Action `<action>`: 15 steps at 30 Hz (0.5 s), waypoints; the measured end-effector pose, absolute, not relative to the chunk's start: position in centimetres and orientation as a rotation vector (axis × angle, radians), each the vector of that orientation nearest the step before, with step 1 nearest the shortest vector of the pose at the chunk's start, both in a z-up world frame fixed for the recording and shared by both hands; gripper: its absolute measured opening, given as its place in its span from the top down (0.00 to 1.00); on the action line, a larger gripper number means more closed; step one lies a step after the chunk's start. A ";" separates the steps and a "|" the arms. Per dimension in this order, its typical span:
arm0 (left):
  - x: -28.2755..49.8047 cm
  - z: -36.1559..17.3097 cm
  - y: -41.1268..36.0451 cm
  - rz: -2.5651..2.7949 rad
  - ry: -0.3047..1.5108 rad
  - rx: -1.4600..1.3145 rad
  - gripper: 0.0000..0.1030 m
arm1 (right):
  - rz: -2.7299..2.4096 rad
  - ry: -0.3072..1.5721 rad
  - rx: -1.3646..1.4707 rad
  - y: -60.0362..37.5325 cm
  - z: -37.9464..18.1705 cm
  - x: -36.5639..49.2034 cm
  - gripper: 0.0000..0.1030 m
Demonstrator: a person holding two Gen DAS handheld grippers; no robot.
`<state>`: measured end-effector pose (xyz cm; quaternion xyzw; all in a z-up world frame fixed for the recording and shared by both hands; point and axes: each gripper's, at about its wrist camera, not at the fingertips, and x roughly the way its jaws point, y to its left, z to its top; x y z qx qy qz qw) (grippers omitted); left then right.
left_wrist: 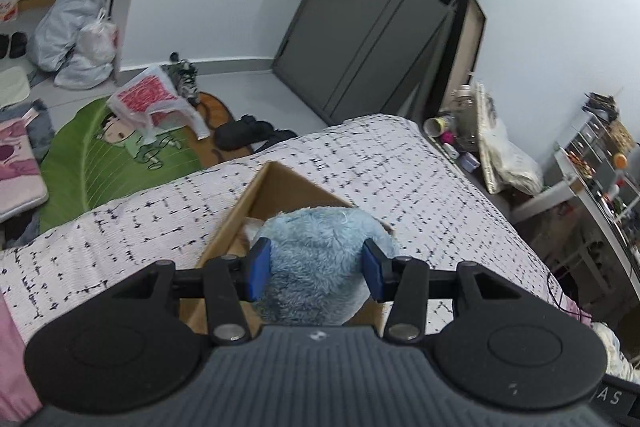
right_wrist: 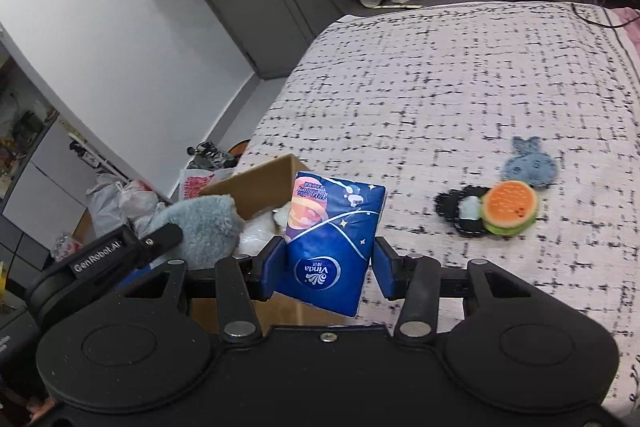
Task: Organize soft objects
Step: 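Carry the grey ball and tissue pack to the box and release both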
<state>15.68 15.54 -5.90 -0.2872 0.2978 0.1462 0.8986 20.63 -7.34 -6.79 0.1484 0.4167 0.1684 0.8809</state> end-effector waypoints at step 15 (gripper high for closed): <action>16.5 -7.7 17.5 0.376 0.687 -0.647 0.43 | 0.413 0.893 0.295 -2.9 -7.9 22.7 0.55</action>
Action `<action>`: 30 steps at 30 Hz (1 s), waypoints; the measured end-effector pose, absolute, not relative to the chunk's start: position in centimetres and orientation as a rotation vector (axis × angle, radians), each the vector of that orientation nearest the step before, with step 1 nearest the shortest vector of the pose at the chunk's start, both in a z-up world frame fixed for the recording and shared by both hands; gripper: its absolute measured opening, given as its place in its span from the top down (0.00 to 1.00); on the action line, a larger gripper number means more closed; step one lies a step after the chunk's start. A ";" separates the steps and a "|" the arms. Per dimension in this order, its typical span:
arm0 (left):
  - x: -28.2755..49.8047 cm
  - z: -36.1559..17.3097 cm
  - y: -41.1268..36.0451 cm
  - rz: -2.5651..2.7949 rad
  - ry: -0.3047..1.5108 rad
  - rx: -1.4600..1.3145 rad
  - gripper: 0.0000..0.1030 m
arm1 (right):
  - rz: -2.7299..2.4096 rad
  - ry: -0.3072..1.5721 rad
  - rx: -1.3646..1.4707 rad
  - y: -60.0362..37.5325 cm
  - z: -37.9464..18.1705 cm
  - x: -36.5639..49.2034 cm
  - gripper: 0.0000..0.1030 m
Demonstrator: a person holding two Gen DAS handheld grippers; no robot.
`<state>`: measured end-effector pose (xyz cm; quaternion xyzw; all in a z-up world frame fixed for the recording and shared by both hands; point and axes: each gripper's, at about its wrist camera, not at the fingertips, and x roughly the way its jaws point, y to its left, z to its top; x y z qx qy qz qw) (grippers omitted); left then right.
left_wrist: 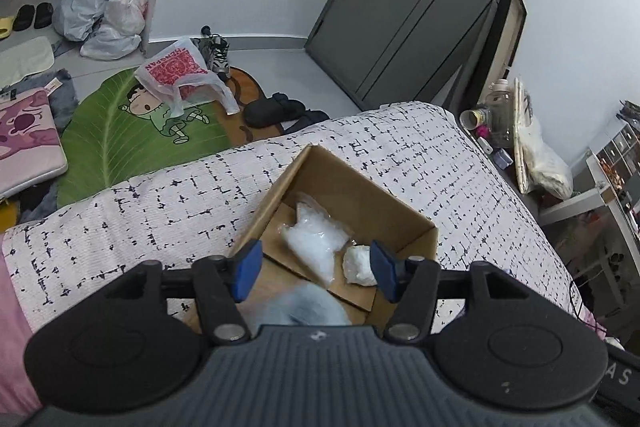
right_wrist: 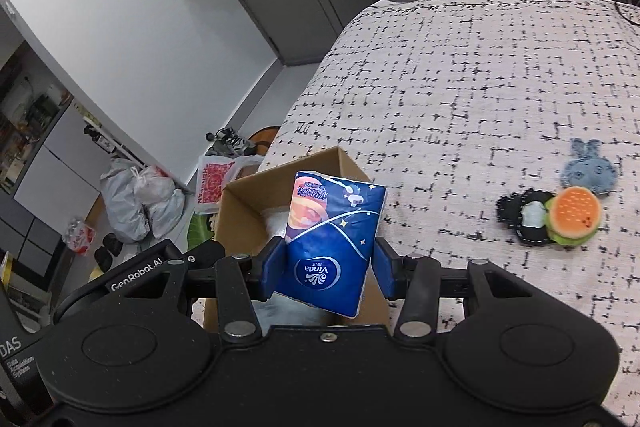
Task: Organize soft objects
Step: 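Carry the grey ball and tissue pack to the box and release both, then move the right tool over the orange burger plush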
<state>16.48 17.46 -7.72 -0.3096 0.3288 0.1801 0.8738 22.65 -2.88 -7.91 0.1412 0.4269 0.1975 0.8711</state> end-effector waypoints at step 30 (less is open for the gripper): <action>17.5 -6.9 13.7 0.284 0.733 -0.523 0.15 | 0.341 0.850 0.241 -11.1 -5.9 21.6 0.22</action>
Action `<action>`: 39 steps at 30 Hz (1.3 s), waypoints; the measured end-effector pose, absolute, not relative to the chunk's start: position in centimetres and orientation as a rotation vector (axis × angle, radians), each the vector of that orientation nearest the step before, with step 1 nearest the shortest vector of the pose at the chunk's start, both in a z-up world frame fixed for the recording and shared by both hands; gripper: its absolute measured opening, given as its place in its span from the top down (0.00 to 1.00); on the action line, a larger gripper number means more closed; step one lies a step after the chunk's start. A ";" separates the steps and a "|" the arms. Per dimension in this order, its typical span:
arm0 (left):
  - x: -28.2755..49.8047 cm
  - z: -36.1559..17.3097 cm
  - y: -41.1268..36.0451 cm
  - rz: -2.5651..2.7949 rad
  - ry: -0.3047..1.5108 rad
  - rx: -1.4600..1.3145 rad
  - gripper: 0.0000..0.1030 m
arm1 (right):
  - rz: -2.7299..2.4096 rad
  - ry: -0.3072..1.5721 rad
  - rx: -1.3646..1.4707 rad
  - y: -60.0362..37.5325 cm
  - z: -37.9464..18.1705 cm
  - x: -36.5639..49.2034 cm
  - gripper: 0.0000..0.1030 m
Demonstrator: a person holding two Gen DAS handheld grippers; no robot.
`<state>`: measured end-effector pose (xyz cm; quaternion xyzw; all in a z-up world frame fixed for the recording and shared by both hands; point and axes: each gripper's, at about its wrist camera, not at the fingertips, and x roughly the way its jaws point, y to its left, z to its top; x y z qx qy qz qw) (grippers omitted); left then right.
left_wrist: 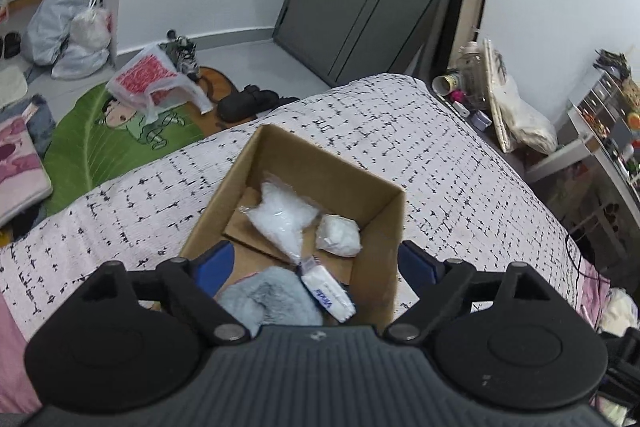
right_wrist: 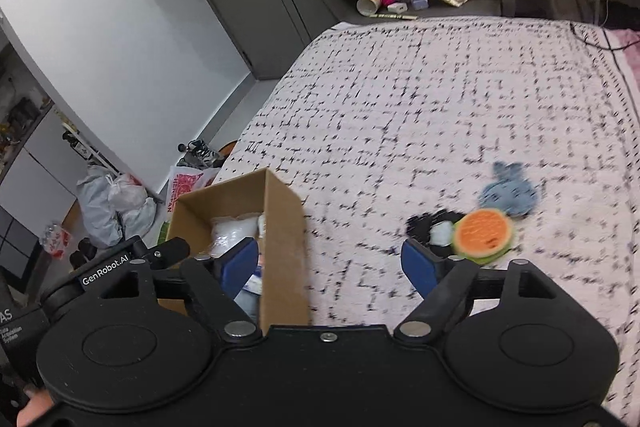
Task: Organize soft objects
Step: 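Move the right tool over the orange burger plush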
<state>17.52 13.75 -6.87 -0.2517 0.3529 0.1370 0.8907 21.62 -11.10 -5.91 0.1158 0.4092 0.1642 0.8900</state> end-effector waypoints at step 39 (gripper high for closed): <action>26.0 -5.7 -2.0 0.066 0.883 -0.231 0.14 | 0.314 0.949 0.517 -26.3 -13.5 27.9 0.11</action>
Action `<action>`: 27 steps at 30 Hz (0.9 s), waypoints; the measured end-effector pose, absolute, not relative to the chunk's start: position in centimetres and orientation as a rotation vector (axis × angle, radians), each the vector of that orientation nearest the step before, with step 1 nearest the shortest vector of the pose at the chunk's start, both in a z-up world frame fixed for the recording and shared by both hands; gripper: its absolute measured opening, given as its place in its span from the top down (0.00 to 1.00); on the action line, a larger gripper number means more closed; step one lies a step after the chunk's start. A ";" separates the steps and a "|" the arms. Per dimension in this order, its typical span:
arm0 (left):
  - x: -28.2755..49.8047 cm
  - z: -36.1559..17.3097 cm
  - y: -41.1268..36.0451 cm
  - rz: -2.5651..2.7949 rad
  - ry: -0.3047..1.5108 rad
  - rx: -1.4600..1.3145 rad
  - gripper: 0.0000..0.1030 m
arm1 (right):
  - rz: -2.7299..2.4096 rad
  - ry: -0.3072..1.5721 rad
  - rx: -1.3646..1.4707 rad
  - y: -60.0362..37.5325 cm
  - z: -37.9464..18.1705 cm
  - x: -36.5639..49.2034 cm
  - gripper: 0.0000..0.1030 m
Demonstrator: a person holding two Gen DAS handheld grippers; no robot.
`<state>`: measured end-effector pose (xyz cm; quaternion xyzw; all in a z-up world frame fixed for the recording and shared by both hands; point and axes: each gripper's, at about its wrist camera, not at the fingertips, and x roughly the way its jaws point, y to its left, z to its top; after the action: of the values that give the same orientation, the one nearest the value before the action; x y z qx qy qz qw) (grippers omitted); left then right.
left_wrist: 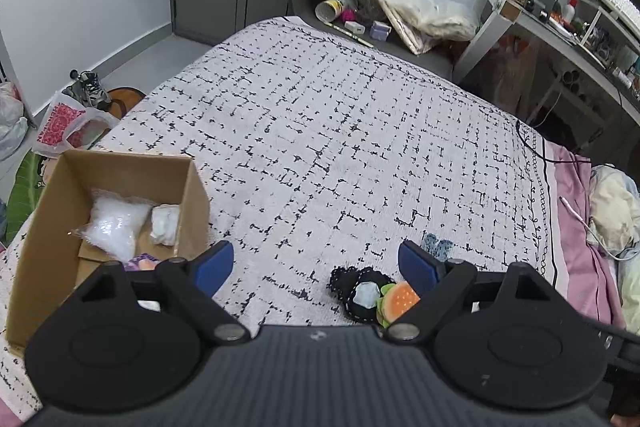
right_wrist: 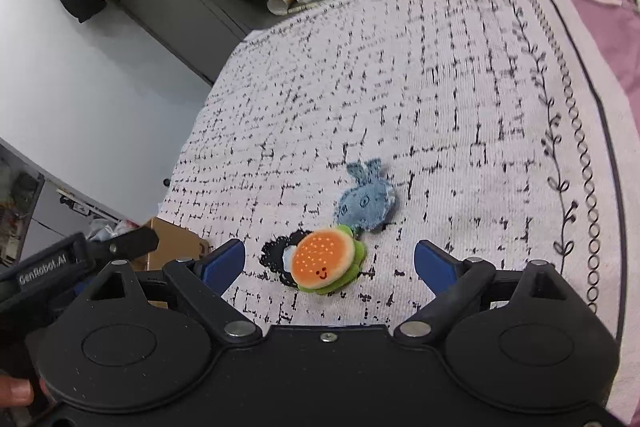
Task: Organize soft objects
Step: 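Move the right tool over the orange burger plush, then close the right tool on the burger plush while the left tool closes empty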
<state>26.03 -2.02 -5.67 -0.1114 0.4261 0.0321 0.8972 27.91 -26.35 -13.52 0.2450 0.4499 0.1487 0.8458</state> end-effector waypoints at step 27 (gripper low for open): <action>31.0 -15.3 -3.2 -0.021 1.009 -0.387 0.28 | 0.362 1.075 0.531 -24.0 -19.2 32.4 0.29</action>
<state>30.98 -3.24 -15.33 -0.1844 0.4804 -0.0098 0.8574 32.38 -24.00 -19.21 0.2483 0.5030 0.1696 0.8103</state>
